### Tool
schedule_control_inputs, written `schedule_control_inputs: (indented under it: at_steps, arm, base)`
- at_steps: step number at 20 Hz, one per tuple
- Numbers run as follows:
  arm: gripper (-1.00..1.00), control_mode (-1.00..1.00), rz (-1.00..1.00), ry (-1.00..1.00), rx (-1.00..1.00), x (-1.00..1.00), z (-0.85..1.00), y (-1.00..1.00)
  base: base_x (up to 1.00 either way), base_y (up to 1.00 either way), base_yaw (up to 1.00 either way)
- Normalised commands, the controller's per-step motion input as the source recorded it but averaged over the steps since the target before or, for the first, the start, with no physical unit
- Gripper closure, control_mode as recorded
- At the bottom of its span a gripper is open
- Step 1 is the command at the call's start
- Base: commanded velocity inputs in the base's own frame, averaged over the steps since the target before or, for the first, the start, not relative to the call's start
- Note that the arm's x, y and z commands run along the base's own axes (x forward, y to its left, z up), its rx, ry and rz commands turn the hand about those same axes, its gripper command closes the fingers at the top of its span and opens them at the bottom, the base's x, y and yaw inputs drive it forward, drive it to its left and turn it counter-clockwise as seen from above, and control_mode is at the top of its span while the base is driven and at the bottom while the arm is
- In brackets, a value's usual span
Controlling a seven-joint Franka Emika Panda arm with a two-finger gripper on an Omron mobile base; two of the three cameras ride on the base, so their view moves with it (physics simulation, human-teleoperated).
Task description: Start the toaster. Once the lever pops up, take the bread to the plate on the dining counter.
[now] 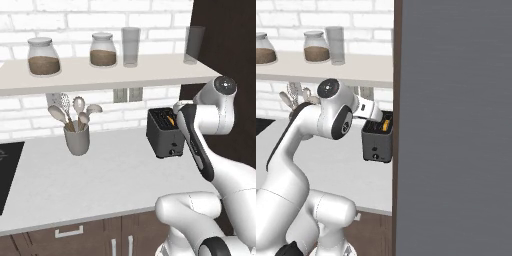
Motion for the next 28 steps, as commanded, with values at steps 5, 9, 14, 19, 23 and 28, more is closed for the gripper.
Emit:
schedule_control_inputs:
  at_steps: [5,9,14,19,23,28]
  arm:
    - [-1.00,-1.00,0.00,0.00,0.00,0.00,0.00,0.00]
    - [-1.00,-1.00,0.00,0.00,0.00,0.00,0.00,0.00]
    - [-1.00,-1.00,0.00,0.00,0.00,0.00,0.00,0.00]
    - [-1.00,-1.00,0.00,0.00,0.00,0.00,-0.01,0.00]
    - [-1.00,-1.00,0.00,0.00,0.00,0.00,-0.12,0.00]
    - [-1.00,-1.00,0.00,0.00,0.00,0.00,-0.09,0.00]
  base:
    - [0.00,0.00,0.00]
    - [0.00,0.00,0.00]
    - [0.00,0.00,0.00]
    - [0.00,0.00,0.00]
    - [0.00,0.00,0.00]
    - [0.00,0.00,0.00]
